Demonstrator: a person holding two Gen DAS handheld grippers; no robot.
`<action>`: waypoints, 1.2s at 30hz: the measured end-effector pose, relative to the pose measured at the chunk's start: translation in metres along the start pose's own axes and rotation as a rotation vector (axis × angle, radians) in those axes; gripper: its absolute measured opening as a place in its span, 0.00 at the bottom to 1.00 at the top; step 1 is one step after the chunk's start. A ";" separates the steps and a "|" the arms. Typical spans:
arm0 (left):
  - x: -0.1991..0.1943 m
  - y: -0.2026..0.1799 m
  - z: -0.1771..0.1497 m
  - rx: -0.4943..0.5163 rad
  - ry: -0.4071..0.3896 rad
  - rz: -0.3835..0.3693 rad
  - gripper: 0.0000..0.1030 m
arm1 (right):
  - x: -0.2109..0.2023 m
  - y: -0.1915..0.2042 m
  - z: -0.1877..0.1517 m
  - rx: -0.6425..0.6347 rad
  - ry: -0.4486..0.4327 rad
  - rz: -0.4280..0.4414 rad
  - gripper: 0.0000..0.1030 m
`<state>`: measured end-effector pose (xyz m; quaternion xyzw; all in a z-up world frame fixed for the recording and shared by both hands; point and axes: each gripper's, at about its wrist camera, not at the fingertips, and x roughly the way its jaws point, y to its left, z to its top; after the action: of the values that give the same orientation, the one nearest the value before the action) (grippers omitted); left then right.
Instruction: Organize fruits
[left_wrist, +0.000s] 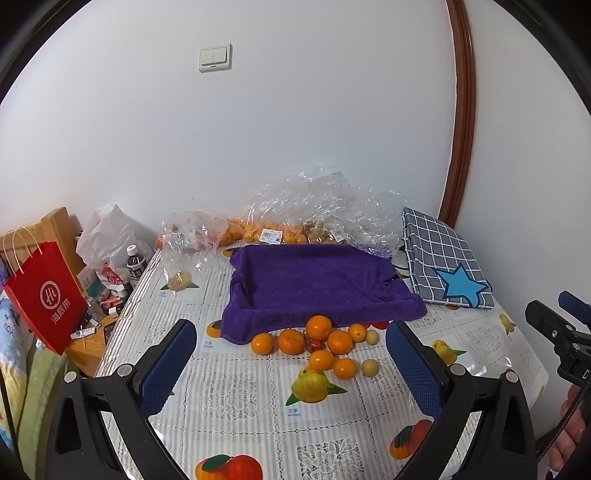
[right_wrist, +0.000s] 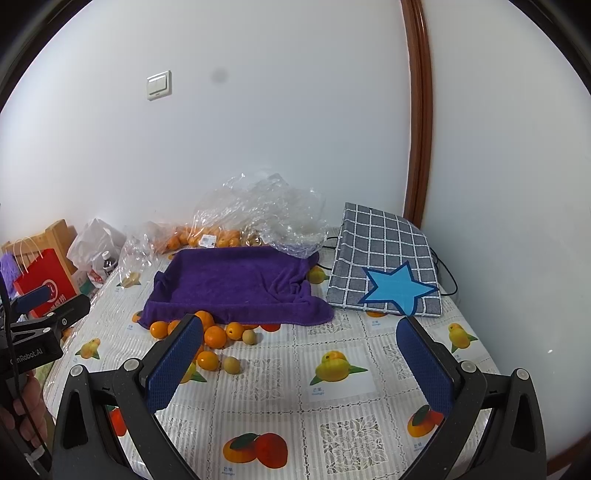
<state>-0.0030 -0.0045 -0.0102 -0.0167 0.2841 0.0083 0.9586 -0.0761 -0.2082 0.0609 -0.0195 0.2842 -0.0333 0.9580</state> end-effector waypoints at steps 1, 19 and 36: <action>0.000 0.000 0.000 0.000 0.000 -0.001 1.00 | 0.000 0.000 0.000 0.000 0.001 0.000 1.00; 0.000 0.002 -0.004 0.010 0.004 0.006 1.00 | 0.003 0.001 -0.006 -0.008 0.005 -0.004 1.00; 0.000 -0.001 -0.004 0.011 0.003 0.008 1.00 | 0.004 -0.002 -0.005 -0.007 0.009 0.003 1.00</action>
<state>-0.0049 -0.0052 -0.0136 -0.0103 0.2856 0.0103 0.9582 -0.0756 -0.2102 0.0549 -0.0223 0.2886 -0.0308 0.9567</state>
